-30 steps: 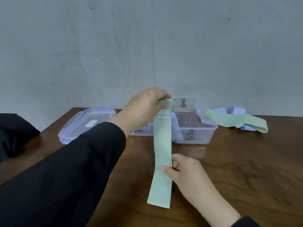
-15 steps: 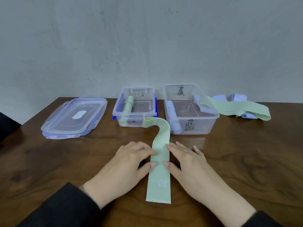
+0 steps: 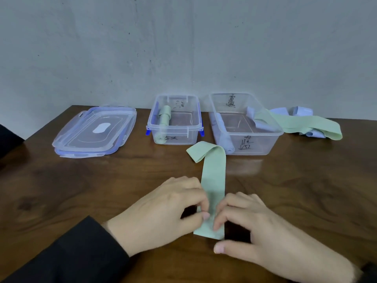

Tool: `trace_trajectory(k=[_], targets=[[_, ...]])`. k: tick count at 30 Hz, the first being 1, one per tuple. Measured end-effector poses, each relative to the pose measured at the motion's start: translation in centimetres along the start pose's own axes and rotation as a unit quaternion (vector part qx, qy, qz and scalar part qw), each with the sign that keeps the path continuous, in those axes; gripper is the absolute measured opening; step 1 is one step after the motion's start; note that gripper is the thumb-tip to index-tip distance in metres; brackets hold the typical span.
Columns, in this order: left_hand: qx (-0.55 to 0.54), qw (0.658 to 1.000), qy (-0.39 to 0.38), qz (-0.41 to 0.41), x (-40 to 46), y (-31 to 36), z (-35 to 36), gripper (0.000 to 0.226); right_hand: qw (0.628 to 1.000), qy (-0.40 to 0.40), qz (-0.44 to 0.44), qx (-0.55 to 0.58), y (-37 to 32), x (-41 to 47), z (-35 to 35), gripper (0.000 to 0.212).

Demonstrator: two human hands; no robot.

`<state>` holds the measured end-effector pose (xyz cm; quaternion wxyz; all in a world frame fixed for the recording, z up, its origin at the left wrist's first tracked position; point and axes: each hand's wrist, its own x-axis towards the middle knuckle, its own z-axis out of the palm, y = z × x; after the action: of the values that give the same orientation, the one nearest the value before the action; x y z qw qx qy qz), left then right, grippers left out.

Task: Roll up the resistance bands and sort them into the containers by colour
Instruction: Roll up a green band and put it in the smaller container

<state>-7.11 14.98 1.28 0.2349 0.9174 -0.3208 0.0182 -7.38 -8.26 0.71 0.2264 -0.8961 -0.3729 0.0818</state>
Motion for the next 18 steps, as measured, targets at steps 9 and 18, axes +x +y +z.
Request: trace_trajectory(k=[9, 18], targets=[[0.041, 0.997, -0.063, 0.016, -0.9, -0.2, 0.0, 0.013, 0.999, 0.031, 0.011, -0.018, -0.4, 0.8, 0.0, 0.011], [0.032, 0.999, -0.026, 0.0, -0.6, -0.2, 0.4, 0.007, 0.999, 0.032, 0.032, -0.017, -0.3, 0.9, 0.3, 0.016]])
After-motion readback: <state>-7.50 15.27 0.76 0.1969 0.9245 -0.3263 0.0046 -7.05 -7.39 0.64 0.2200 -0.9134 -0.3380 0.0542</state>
